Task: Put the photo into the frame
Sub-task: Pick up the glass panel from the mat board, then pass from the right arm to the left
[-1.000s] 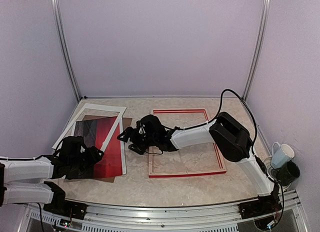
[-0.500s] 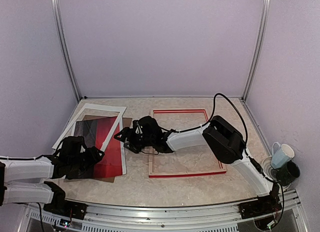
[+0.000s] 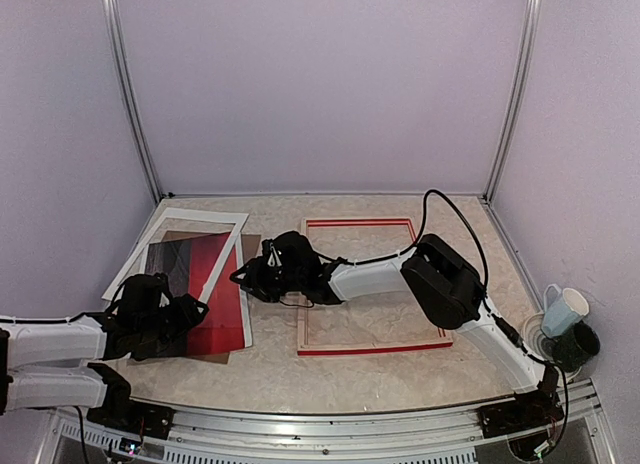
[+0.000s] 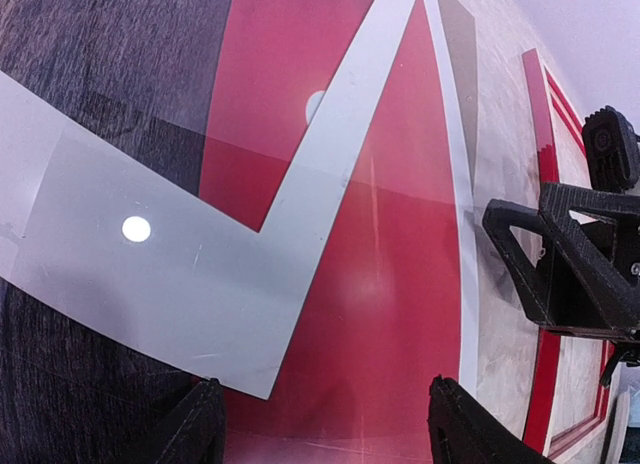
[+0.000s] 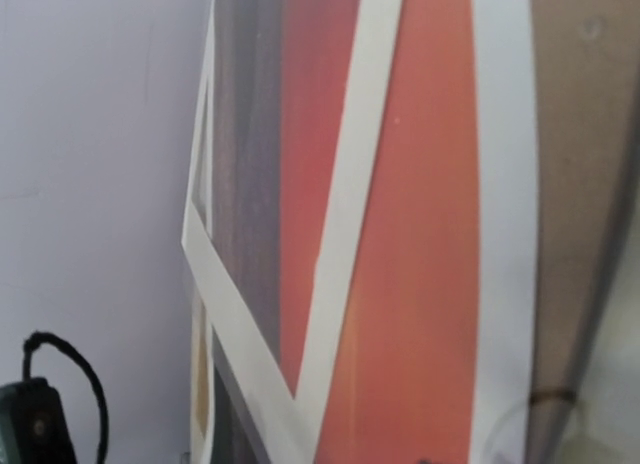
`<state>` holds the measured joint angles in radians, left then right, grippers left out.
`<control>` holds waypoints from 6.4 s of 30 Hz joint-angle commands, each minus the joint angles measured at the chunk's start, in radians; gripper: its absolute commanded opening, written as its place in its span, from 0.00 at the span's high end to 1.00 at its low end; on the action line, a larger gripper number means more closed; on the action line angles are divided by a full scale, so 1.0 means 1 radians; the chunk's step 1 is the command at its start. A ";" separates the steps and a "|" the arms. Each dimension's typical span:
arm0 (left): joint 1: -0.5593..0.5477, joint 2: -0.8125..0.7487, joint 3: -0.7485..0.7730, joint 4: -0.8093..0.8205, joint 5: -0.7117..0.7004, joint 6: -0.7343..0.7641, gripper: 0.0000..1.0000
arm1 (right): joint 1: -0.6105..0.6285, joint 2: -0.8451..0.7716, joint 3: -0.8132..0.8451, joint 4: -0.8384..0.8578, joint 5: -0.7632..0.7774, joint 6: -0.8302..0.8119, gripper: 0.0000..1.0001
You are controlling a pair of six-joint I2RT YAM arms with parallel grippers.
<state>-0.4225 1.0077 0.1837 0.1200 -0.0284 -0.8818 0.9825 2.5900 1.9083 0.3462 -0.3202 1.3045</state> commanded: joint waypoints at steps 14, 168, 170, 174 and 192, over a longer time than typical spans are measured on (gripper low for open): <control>-0.004 -0.046 -0.022 -0.077 0.022 -0.004 0.29 | -0.019 -0.021 0.007 -0.078 -0.088 -0.057 0.96; -0.245 0.858 0.820 0.146 0.701 0.011 0.12 | 0.076 -0.915 -1.258 0.284 1.004 0.525 1.00; -0.246 0.859 0.820 0.142 0.695 0.011 0.12 | 0.076 -0.915 -1.258 0.289 1.003 0.525 1.00; -0.254 0.881 0.840 0.135 0.677 0.012 0.14 | 0.076 -0.905 -1.252 0.308 0.986 0.513 1.00; -0.246 0.910 0.827 0.265 0.660 -0.057 0.36 | 0.094 -0.858 -1.280 0.321 0.934 0.580 1.00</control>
<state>-0.6716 1.8969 1.0069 0.3077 0.6373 -0.9215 1.0550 1.7134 0.6506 0.6510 0.6350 1.8584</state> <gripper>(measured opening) 0.655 0.004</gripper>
